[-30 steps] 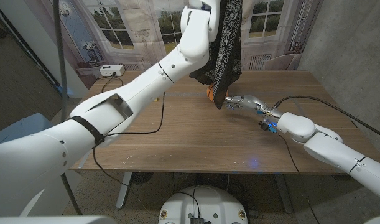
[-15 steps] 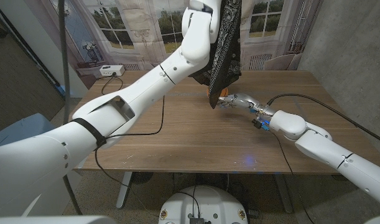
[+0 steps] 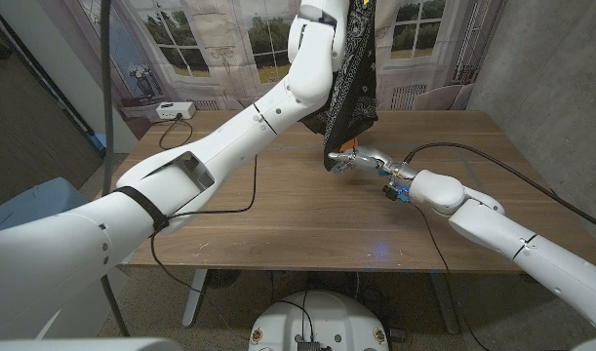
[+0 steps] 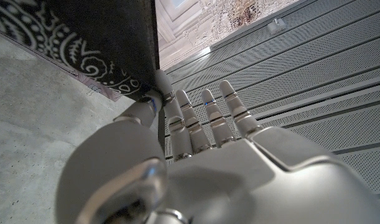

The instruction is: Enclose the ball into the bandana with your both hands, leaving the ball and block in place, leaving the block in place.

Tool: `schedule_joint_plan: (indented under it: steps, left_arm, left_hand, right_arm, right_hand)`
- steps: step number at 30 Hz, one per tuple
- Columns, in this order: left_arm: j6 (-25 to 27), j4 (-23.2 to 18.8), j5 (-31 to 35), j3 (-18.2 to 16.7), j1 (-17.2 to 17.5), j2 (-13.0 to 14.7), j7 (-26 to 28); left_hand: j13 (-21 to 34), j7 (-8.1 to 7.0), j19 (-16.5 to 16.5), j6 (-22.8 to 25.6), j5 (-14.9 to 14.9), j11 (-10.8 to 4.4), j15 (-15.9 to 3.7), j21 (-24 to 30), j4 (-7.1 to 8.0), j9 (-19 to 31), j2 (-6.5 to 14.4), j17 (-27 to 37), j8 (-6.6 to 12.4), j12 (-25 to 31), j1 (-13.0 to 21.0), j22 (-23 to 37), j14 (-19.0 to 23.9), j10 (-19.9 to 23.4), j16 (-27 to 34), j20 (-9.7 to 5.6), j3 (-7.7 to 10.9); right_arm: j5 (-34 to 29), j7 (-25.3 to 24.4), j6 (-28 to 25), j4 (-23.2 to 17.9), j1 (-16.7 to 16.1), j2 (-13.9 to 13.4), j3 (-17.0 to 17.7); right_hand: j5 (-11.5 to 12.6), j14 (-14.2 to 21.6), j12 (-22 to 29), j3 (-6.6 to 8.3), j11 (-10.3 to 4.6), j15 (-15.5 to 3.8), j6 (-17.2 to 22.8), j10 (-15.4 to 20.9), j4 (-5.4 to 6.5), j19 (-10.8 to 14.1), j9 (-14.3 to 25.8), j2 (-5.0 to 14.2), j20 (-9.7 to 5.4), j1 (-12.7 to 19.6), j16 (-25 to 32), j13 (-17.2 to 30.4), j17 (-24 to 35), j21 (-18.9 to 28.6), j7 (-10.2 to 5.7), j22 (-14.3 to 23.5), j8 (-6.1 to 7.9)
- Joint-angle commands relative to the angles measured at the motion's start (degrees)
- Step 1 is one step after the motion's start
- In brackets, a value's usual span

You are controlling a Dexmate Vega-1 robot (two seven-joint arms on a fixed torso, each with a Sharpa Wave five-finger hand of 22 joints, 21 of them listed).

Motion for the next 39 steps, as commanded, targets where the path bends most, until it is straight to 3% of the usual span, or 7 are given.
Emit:
schedule_joint_plan:
  steps: [1, 6, 9, 13, 21, 27, 39]
  left_arm:
    - [-0.72, -1.26, 2.15, -0.78, 1.26, 0.93, -1.26]
    - [-0.80, -1.26, 3.12, -1.18, 1.62, 1.15, -1.62]
    - [-0.87, -1.41, 3.73, -1.43, 1.74, 1.29, -1.97]
    - [-0.89, -1.63, 4.81, -1.77, 1.93, 1.72, -2.79]
    - [-0.83, -3.15, 6.05, -3.77, 3.09, 3.59, -5.23]
    - [-0.02, -3.22, 6.56, -5.90, 4.39, 4.85, -6.75]
    - [2.19, -1.66, 5.58, -8.79, 6.30, 6.91, -7.96]
  left_hand:
    - [0.10, -1.58, 0.22, 1.98, -0.17, -1.12, -6.79, 0.33, -0.39, 0.05, 0.38, 0.13, 0.53, -0.39, -0.13, -0.02, 0.02, 1.39, -0.20, -0.17, 0.18]
    - [0.12, -1.62, 0.21, 1.86, -0.22, -1.17, -6.83, 0.38, -0.44, -0.04, 0.40, 0.15, 0.61, -0.47, -0.17, -0.04, 0.01, 1.44, -0.20, -0.19, 0.15]
    - [0.13, -1.67, 0.18, 1.92, -0.26, -1.08, -6.85, 0.41, -0.45, -0.10, 0.42, 0.17, 0.72, -0.53, -0.22, -0.05, 0.00, 1.46, -0.19, -0.19, 0.10]
    - [0.14, -1.69, 0.13, 1.80, -0.31, -1.13, -6.88, 0.44, -0.45, -0.19, 0.45, 0.19, 0.77, -0.60, -0.28, -0.06, 0.02, 1.49, -0.18, -0.17, 0.06]
    - [0.18, -1.70, 0.21, 1.32, -0.50, -1.22, -7.01, 0.58, -0.49, -0.26, 0.70, 0.41, 0.88, -0.78, -0.26, -0.09, -0.05, 1.47, -0.01, -0.21, -0.26]
    - [0.21, -1.85, 0.28, 1.11, -0.61, -1.21, -7.33, 0.69, -0.54, -0.45, 0.87, 0.50, 0.93, -0.92, -0.20, -0.10, -0.03, 1.44, 0.08, -0.38, -0.38]
    - [0.28, -1.76, 0.27, 0.79, -0.79, -1.46, -7.37, 0.83, -0.56, -0.55, 1.08, 0.62, 1.19, -1.10, -0.16, -0.12, -0.10, 1.50, 0.12, -0.39, -0.52]
  right_arm:
    - [-2.78, -14.07, -4.44, -2.15, -3.55, 6.53, 0.51]
    - [-3.14, -16.00, -2.56, -1.21, -3.92, 7.26, 0.91]
    - [-3.18, -17.78, -3.03, -1.56, -4.52, 7.60, 1.56]
    - [-4.64, -21.33, -3.47, -1.92, -5.39, 7.87, 2.63]
    - [-8.42, -30.67, -5.17, -2.31, -7.44, 9.12, 5.52]
    - [-13.07, -35.84, -10.77, -3.48, -6.59, 8.94, 6.90]
    - [-12.61, -33.27, -16.71, -8.35, -4.38, 3.48, 12.81]
  right_hand:
    - [0.48, 5.02, 5.70, 0.29, -2.02, -2.12, 6.22, 4.59, -0.64, 3.85, 1.63, 1.10, -1.84, 5.95, 6.50, 4.27, 6.84, 1.70, -0.06, 0.53, 3.01]
    - [0.29, 7.11, 10.22, 2.02, -3.42, -3.58, 9.73, 7.21, -0.54, 4.25, 3.18, 5.17, -3.50, 12.45, 11.48, 8.38, 12.60, 2.29, -0.93, 0.81, 5.66]
    - [0.07, 8.05, 13.91, 5.39, -4.89, -5.17, 11.56, 8.30, 0.07, 4.15, 4.86, 8.15, -5.02, 18.61, 13.81, 12.52, 15.56, 2.97, -1.79, 1.21, 7.95]
    - [-0.29, 8.65, 16.96, 6.76, -6.57, -6.53, 11.86, 9.52, 1.69, 4.33, 6.51, 7.90, -6.10, 20.89, 15.38, 16.01, 18.12, 3.80, -2.27, 1.57, 9.62]
    - [-0.29, 8.64, 19.87, 7.26, -8.56, -7.73, 11.53, 9.30, 3.19, 3.95, 8.92, 7.70, -7.32, 22.64, 16.68, 20.31, 20.83, 4.61, -3.01, 1.98, 11.68]
    - [-0.01, 8.35, 22.23, 6.99, -10.29, -8.36, 10.52, 8.41, 4.51, 3.09, 11.46, 7.51, -8.36, 23.67, 17.70, 24.53, 23.35, 5.22, -3.78, 2.35, 13.63]
    - [0.28, 7.55, 22.79, 6.54, -10.73, -8.65, 10.12, 8.10, 5.47, 2.70, 13.42, 7.24, -9.11, 24.10, 17.77, 25.57, 24.95, 5.78, -4.22, 2.59, 15.33]
